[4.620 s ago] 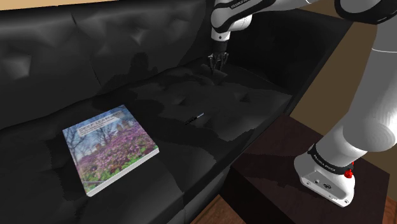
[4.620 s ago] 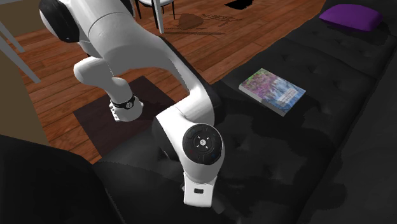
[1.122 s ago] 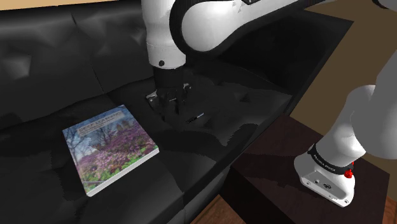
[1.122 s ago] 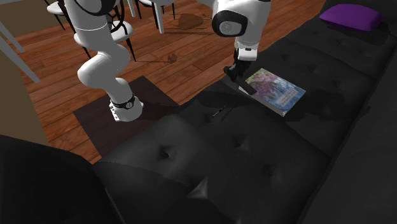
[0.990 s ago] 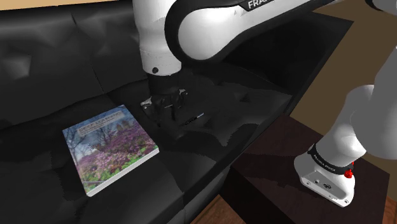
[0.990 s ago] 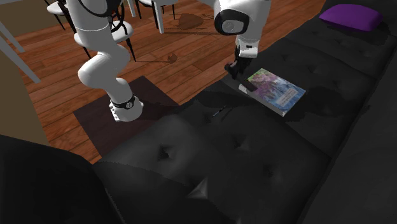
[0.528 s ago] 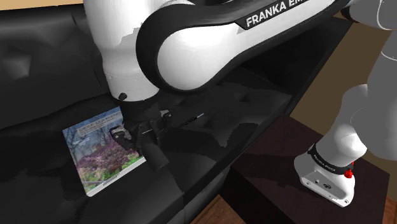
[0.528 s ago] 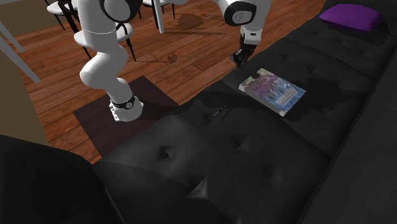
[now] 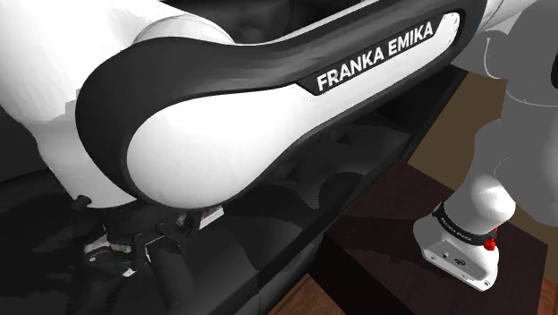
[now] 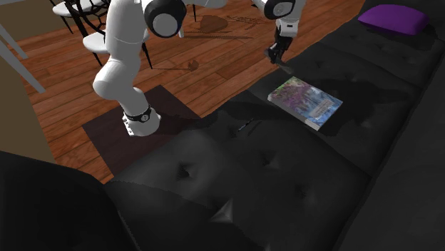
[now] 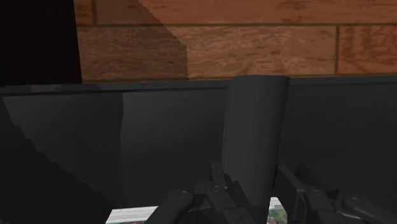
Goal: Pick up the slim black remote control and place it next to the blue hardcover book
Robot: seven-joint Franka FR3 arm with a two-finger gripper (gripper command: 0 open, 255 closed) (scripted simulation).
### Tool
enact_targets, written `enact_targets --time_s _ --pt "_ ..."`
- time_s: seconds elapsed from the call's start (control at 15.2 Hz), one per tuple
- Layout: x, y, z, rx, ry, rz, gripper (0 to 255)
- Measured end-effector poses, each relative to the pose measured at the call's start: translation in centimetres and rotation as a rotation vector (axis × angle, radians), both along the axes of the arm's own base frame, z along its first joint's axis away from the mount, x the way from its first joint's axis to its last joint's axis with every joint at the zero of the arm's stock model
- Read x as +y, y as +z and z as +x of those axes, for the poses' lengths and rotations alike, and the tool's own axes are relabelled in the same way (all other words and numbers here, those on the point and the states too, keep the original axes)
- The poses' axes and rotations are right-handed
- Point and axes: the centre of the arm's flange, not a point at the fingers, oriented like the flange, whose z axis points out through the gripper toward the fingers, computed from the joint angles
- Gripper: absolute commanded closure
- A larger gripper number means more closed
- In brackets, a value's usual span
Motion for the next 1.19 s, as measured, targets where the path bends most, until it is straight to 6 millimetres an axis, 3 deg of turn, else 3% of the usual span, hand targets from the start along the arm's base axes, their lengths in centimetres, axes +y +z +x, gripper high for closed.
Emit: enact_targets --time_s 0.26,1.19 --pt "2.2 -1.0 -1.2 0.000 -0.001 0.000 255" --pt "2.3 -8.6 -1.4 -0.001 -0.001 0.001 255"
